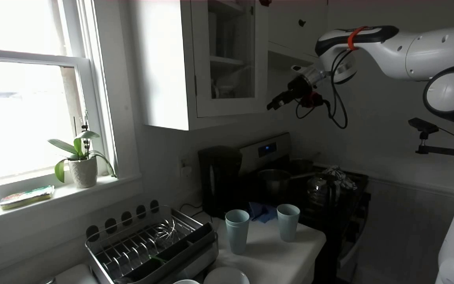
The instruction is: Open the glass cabinet door, pick up one blue cup and place it on the bottom shelf of the cabinet door
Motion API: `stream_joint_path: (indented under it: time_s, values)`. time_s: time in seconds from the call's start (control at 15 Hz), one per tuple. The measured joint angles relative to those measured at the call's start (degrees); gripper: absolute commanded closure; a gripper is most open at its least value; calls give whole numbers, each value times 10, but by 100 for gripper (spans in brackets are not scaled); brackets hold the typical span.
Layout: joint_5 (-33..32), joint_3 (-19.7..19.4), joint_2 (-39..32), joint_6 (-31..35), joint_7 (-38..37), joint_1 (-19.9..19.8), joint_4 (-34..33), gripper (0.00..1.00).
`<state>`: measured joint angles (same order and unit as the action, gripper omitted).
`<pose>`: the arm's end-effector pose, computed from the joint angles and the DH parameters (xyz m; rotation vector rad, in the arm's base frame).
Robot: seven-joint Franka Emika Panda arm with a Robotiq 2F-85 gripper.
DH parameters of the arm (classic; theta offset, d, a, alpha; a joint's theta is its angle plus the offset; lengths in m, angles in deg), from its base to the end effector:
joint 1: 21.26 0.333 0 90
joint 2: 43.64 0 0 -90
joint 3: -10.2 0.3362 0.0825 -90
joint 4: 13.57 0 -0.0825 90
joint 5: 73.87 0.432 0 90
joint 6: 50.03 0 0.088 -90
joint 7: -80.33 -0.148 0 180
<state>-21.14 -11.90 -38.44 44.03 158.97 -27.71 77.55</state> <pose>0.5603 -0.1904 0.7097 -2.2179 -1.0309 -1.1189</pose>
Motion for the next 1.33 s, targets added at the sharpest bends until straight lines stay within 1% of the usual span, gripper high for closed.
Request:
stream_joint_path:
  time_s: [0.4,0.8,0.93,1.33]
  values:
    - [34,19,-20,-34,13,-18,-19,0]
    - [36,31,-22,-67,13,-25,-23,0]
    - [36,32,-22,-94,13,-30,-26,0]
    - [27,33,-9,-214,2,-43,-34,0]
